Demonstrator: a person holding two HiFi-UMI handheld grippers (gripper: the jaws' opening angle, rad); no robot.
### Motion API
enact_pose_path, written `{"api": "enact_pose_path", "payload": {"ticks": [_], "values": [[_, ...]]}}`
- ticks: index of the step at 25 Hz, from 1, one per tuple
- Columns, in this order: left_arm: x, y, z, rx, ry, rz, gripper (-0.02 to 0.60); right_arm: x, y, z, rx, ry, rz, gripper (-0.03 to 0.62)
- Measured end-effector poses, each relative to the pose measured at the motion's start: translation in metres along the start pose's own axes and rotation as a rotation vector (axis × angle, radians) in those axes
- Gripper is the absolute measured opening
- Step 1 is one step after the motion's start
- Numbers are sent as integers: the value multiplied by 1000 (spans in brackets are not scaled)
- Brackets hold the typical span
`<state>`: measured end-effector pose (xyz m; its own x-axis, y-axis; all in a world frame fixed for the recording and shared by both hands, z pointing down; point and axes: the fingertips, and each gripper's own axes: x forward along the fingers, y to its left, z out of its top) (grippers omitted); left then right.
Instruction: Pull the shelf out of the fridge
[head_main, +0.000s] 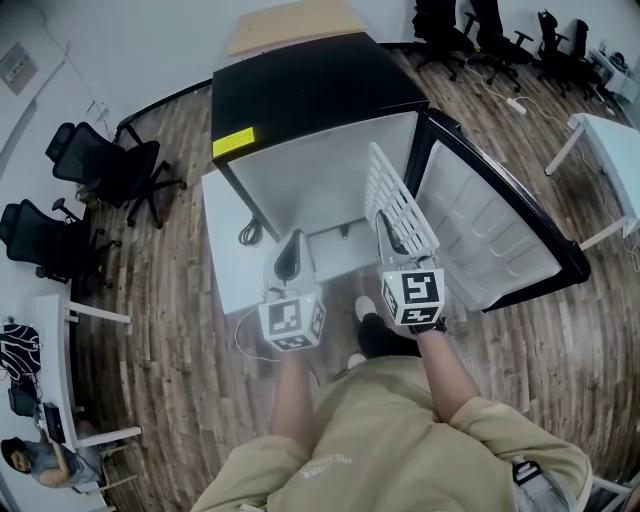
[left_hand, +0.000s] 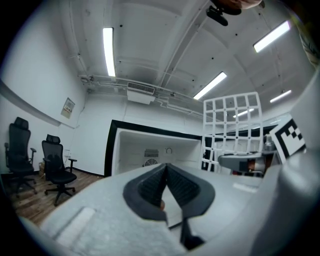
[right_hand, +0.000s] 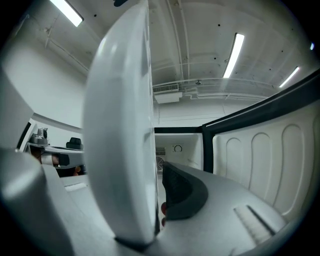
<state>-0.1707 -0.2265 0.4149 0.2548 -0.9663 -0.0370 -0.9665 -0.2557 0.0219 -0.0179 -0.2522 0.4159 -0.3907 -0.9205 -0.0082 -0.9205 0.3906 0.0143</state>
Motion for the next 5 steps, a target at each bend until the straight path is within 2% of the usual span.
{"api": "enact_pose_path", "payload": {"ticks": [5], "values": [[1, 4, 0, 8, -4, -1, 2, 5, 5, -2, 41, -2, 14, 78]]}}
